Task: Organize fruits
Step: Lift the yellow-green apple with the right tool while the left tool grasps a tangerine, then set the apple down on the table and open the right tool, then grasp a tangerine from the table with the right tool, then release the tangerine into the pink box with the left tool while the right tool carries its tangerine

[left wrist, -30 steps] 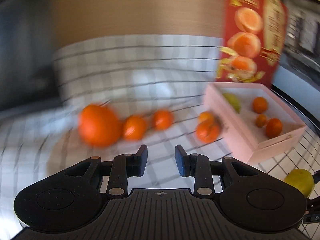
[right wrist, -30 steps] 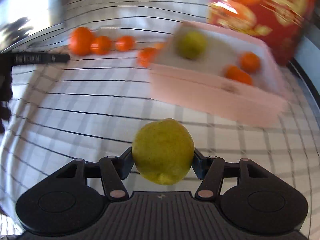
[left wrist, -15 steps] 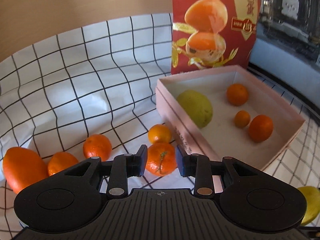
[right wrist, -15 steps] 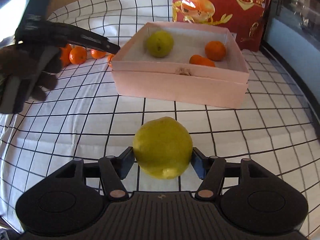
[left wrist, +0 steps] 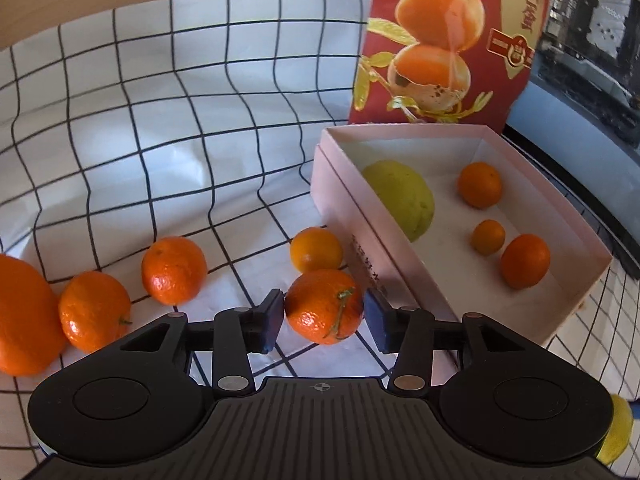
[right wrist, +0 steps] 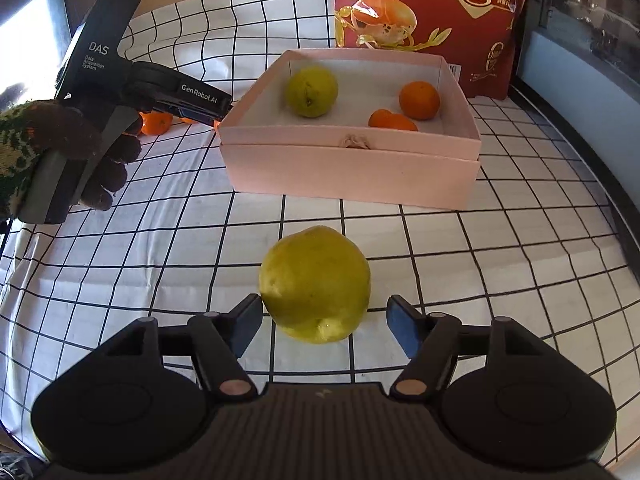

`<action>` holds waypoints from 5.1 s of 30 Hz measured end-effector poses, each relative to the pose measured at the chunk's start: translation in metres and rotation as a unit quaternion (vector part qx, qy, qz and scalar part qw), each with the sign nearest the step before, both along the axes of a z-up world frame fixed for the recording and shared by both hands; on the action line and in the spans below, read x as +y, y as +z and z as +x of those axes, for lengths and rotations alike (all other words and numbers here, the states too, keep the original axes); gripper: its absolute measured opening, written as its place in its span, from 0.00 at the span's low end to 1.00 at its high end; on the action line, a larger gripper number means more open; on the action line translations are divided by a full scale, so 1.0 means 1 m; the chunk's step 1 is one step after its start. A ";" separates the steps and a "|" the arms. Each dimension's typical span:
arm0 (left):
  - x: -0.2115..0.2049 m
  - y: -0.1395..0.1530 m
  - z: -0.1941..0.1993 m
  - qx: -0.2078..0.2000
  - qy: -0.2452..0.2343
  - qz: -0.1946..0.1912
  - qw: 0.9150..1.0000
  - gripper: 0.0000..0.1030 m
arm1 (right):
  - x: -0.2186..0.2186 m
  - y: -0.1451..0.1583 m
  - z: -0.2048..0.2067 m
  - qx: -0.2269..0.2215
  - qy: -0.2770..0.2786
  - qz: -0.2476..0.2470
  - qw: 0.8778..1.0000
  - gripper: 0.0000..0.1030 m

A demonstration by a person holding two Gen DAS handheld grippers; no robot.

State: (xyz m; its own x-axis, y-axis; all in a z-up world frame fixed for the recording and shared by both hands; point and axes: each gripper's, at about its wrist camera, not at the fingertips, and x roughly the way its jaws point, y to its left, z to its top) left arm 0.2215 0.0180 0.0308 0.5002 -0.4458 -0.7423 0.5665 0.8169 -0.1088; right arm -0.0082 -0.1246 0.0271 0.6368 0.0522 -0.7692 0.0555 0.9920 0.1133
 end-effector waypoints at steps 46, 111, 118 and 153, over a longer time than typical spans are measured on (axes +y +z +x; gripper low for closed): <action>0.053 0.002 -0.178 0.077 0.109 -0.034 0.990 0.49 | 0.001 -0.005 -0.004 -0.006 -0.002 0.009 1.000 0.68; 0.082 0.020 -0.197 0.033 0.053 -0.064 0.996 0.47 | 0.027 0.072 0.061 -0.035 0.111 -0.016 0.993 0.40; 0.052 0.014 -0.188 0.024 0.013 0.011 1.000 0.47 | -0.034 0.055 -0.001 -0.017 -0.022 0.011 1.000 0.40; -0.036 0.148 -0.061 -0.066 -0.007 -0.141 0.988 0.49 | -0.067 0.046 -0.033 -0.042 -0.080 0.020 0.996 0.40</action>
